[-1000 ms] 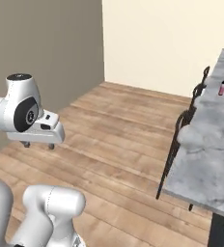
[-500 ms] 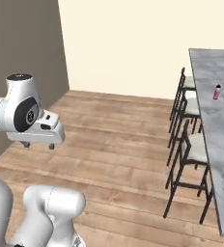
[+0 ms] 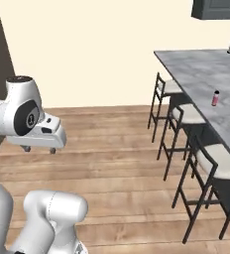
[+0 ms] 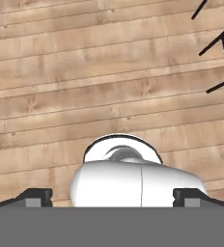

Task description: Place the large bottle from the dining counter next to the other large bottle outside the sink, and place the small bottle from the dining counter next to the other small bottle inside the sink.

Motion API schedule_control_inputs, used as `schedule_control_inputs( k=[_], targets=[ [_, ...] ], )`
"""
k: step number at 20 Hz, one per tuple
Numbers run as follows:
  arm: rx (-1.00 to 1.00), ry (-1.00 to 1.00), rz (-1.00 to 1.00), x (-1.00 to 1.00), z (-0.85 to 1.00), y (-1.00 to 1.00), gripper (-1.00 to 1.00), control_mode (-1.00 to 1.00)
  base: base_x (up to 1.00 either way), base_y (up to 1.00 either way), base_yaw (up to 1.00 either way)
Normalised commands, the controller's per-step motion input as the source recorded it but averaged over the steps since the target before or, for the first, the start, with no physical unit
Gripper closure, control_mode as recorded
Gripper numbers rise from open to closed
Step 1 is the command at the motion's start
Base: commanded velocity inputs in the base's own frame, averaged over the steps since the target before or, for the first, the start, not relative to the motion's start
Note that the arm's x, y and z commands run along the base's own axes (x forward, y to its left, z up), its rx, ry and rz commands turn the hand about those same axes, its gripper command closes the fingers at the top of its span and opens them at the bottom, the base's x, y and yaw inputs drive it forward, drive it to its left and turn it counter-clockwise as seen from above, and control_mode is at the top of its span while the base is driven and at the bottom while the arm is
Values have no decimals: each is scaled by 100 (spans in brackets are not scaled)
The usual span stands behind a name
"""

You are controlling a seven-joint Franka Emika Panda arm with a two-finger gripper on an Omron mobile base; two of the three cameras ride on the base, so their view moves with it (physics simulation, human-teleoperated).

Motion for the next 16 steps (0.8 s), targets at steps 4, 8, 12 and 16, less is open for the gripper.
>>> schedule_control_inputs(
  k=[4, 8, 12, 16],
  targets=[
    [0, 0, 0, 0, 0, 0, -100, 100, 100, 85, -55],
    [0, 0, 0, 0, 0, 0, -100, 100, 100, 57, -60],
    [0, 0, 0, 0, 0, 0, -100, 100, 100, 75, -50],
    [0, 0, 0, 0, 0, 0, -100, 100, 99, 74, -33]
  ],
)
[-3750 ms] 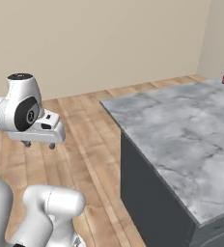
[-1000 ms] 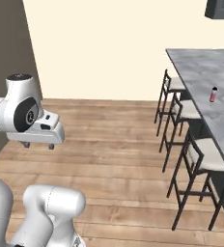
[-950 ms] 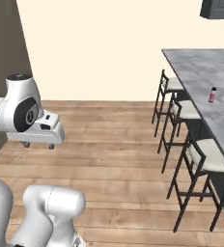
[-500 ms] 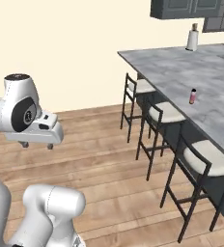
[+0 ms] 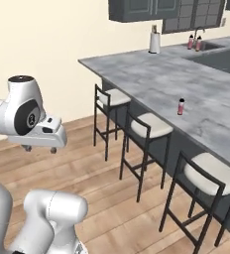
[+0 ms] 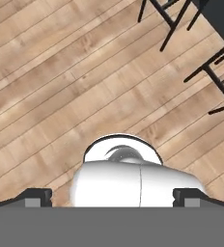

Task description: Place the large bottle from the dining counter next to the other large bottle outside the sink, and place the small bottle from the dining counter next to the other small bottle inside the sink.

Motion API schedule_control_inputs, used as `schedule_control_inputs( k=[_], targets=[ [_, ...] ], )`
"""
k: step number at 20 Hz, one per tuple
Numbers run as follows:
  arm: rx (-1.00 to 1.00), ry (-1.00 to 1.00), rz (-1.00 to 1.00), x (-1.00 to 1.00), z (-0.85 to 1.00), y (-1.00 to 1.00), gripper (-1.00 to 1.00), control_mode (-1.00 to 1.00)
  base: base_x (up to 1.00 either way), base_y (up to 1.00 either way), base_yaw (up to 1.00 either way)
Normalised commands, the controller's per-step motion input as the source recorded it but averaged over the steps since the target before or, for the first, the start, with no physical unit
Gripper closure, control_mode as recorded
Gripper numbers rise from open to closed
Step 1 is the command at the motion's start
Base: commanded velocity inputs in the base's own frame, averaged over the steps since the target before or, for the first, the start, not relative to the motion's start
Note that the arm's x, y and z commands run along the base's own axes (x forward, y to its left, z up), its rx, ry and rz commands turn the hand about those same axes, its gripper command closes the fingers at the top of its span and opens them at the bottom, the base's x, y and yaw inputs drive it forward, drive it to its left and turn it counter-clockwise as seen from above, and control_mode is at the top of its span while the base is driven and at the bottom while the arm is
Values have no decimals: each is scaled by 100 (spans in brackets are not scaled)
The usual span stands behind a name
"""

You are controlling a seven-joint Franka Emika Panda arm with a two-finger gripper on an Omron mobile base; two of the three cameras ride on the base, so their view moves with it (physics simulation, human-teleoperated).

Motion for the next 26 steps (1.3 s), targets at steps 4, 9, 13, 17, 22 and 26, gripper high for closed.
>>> schedule_control_inputs(
  k=[4, 9, 13, 17, 22, 26],
  targets=[
    [0, 0, 0, 0, 0, 0, -100, 100, 91, 26, -27],
    [0, 0, 0, 0, 0, 0, -100, 100, 50, 0, -43],
    [0, 0, 0, 0, 0, 0, -100, 100, 2, 0, -34],
    [0, 0, 0, 0, 0, 0, -100, 100, -3, 0, -21],
    [0, 0, 0, 0, 0, 0, -100, 100, -2, 0, -25],
    [0, 0, 0, 0, 0, 0, -100, 100, 4, 0, -40]
  ],
)
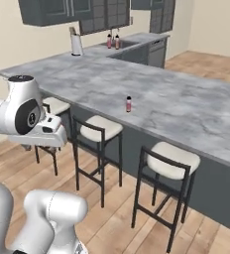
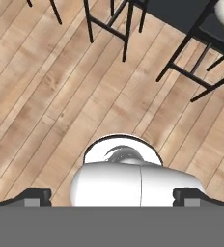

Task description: Place the large bottle from the dining counter next to the other large bottle outside the sink, and place the small bottle from the dining counter next to the other small bottle inside the sink.

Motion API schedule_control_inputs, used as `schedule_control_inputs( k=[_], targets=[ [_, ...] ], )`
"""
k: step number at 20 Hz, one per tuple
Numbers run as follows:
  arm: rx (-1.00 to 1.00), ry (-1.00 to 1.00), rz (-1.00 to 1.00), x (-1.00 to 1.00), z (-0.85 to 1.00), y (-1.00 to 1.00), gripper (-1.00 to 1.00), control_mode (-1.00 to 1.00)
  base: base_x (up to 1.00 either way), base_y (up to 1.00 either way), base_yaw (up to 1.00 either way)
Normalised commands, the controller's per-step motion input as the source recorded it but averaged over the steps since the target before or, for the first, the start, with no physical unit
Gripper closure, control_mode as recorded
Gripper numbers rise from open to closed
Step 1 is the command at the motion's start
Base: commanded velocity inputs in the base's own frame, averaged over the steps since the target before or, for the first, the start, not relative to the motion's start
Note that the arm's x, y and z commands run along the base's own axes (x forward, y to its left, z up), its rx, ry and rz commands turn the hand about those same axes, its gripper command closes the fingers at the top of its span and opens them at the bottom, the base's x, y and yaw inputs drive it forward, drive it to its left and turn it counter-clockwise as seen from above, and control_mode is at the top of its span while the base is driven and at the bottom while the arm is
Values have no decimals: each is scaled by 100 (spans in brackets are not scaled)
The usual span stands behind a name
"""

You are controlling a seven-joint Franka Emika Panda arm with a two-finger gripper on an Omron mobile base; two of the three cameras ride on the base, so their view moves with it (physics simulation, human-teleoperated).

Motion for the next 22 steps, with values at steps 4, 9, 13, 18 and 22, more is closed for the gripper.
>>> schedule_control_inputs(
  k=[4, 9, 13, 18, 22],
  targets=[
    [0, 0, 0, 0, 0, 0, -100, 100, 23, 0, -44],
    [0, 0, 0, 0, 0, 0, -100, 100, 33, 22, -24],
    [0, 0, 0, 0, 0, 0, -100, 100, 63, 19, -13],
    [0, 0, 0, 0, 0, 0, -100, 100, 75, 6, -15],
    [0, 0, 0, 0, 0, 0, -100, 100, 41, 28, -22]
  ],
)
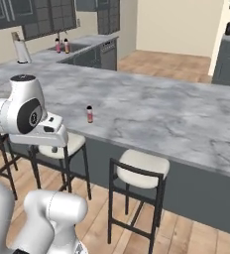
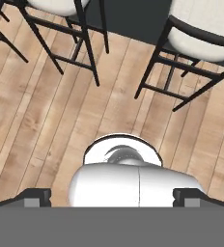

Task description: Place the large bottle from the dining counter next to the other large bottle outside the sink, and place the small bottle from the dining counter next to the other small bottle inside the sink.

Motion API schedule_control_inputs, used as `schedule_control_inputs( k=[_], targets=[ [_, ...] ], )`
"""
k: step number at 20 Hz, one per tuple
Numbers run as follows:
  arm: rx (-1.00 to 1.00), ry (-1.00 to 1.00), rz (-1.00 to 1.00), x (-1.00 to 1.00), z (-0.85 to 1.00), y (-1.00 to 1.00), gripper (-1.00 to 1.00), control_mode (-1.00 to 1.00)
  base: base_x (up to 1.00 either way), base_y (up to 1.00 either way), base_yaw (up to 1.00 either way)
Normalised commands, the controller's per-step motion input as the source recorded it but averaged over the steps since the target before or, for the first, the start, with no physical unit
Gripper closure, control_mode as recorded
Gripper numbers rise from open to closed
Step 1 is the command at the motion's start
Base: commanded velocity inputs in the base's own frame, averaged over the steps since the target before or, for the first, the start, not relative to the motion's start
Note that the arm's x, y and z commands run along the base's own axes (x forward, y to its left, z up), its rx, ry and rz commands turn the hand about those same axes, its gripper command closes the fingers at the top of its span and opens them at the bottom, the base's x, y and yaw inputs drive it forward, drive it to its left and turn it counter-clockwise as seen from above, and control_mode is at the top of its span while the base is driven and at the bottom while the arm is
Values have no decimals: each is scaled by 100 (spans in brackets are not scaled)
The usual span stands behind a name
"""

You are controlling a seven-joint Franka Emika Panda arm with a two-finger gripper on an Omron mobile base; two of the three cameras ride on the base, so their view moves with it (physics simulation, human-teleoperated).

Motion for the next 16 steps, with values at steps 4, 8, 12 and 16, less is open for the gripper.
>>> schedule_control_inputs(
  k=[4, 8, 12, 16],
  targets=[
    [0, 0, 0, 0, 0, 0, -100, 100, 0, 56, -14],
    [0, 0, 0, 0, 0, 0, -100, 100, 24, 86, -24],
    [0, 0, 0, 0, 0, 0, -100, 100, 40, 43, -29],
    [0, 0, 0, 0, 0, 0, -100, 100, 23, 0, -26]
  ],
)
